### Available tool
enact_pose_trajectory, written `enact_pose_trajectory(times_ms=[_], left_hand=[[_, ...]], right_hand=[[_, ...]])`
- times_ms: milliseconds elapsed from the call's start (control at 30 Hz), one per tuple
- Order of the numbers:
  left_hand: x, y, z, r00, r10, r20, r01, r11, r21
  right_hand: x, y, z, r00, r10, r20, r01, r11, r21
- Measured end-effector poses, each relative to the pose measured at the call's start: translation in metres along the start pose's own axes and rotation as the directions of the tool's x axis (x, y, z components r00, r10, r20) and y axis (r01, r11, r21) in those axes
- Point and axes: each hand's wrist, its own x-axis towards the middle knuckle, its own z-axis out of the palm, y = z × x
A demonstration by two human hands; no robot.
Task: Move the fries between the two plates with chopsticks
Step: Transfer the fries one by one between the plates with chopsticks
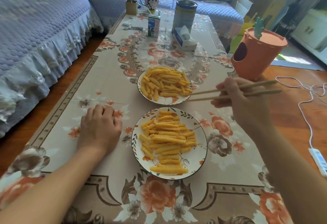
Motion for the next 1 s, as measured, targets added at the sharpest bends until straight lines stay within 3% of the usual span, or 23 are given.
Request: enact_pose_trajectory(times_ms=[267,467,667,1000], left_hand=[[0.001,-0.002,0.002,1.0,0.006,-0.013,-0.006,1.0,0.009],[0.001,-0.001,0.001,1.0,-0.001,-0.013,0.001,1.0,-0.005],[0.002,-0.001,0.002,1.0,-0.009,-0.016,0.009,1.0,-0.005],[0.001,-0.001,0.003,1.0,-0.016,-0.014,0.016,1.0,-0.017]], right_hand=[[0.052,0.024,0.053,0.998,-0.064,-0.021,0.059,0.984,-0.166],[0.053,0.033,0.061,0.997,-0.066,-0.027,0.061,0.986,-0.155],[0.041,0.012,0.045,0.991,-0.092,-0.099,0.083,0.992,-0.094],[-0.014,-0.022,-0.005,1.0,-0.013,0.009,0.014,0.992,-0.128]])
